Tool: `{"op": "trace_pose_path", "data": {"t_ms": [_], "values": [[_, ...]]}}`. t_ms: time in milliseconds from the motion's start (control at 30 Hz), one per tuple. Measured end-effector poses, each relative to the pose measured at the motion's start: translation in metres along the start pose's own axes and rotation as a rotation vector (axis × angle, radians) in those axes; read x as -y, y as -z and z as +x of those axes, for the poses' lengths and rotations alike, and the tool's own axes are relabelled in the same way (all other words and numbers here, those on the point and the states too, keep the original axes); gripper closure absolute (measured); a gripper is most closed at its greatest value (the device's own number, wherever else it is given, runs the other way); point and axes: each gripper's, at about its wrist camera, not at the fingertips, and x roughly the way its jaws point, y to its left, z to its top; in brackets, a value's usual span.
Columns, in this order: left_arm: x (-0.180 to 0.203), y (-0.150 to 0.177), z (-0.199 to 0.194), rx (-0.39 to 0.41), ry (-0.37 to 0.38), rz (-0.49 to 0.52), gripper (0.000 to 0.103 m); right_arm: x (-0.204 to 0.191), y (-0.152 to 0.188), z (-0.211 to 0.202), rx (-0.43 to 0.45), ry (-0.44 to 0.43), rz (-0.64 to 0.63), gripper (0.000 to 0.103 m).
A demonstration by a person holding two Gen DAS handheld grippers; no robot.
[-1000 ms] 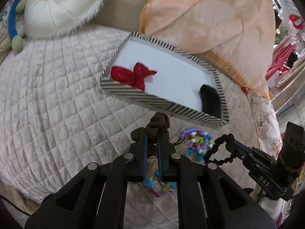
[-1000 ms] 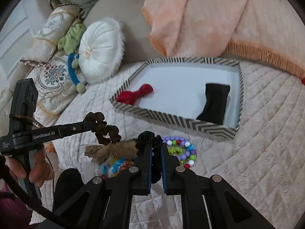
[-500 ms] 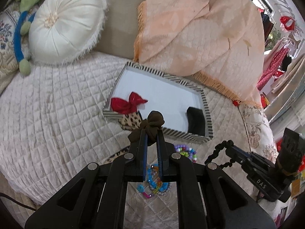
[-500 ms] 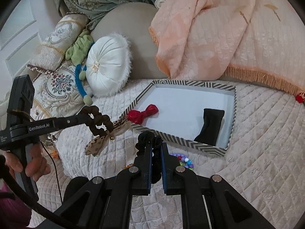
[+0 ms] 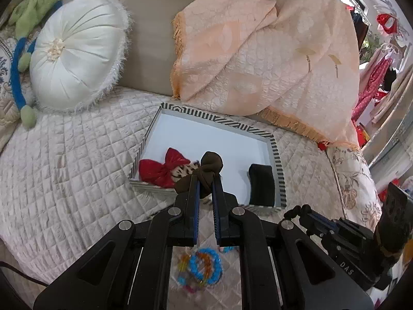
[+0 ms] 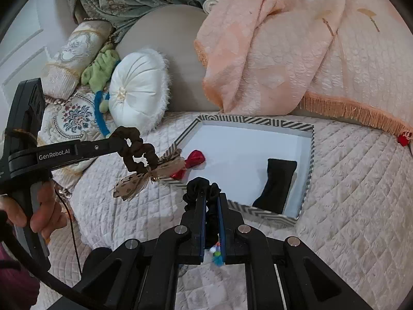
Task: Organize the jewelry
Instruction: 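Carry both scrunchies into the striped tray and open both tools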
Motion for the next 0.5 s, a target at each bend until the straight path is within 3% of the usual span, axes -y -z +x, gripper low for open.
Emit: {"op": "trace_pose_path", "data": {"t_ms": [500], "values": [[0.033, -0.041, 0.077, -0.049, 0.006, 0.024, 0.095, 0.032, -0.031, 0.053, -0.049, 0.035, 0.056, 0.095]]}}
